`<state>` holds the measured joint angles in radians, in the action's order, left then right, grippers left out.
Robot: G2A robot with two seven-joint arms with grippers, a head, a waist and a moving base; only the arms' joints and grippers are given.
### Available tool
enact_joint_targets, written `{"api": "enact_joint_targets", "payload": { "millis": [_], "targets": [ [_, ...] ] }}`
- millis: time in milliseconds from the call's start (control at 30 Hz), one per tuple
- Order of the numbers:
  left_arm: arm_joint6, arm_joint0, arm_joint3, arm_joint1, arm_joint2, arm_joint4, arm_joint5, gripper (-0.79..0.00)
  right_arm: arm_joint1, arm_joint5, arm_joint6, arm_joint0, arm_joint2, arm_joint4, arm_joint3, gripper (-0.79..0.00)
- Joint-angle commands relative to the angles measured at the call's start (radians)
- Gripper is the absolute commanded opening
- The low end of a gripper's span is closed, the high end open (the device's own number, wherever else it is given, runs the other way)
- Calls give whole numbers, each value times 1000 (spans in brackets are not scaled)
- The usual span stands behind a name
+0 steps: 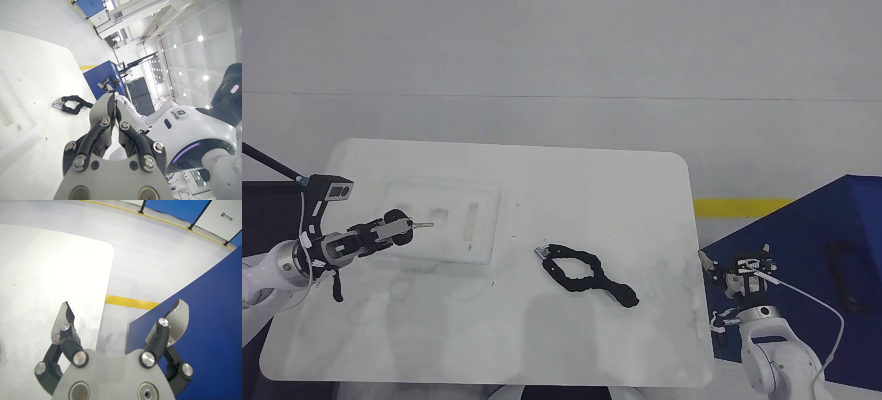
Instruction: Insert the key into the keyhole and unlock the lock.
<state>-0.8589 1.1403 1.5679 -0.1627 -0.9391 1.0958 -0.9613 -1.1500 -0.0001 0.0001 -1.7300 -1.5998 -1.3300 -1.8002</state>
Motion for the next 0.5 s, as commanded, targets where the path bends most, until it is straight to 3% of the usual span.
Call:
{"api": "enact_joint_targets", "payload": {
  "millis": [0,133,233,367,467],
  "targets": [
    [0,0,0,0,0,0,0,-785,3,-119,12,-1,13,31,-19,0],
    [0,0,0,0,0,0,0,-785,15,-312,58,-24,-60,147,-107,0],
    [0,0,0,0,0,0,0,-785,19,-393,146,-33,-46,179,-203,0],
    [0,0,0,0,0,0,0,-785,18,-427,272,15,22,265,-236,0],
    [0,0,0,0,0,0,0,-785,18,-427,272,15,22,265,-236,0]
  ]
}}
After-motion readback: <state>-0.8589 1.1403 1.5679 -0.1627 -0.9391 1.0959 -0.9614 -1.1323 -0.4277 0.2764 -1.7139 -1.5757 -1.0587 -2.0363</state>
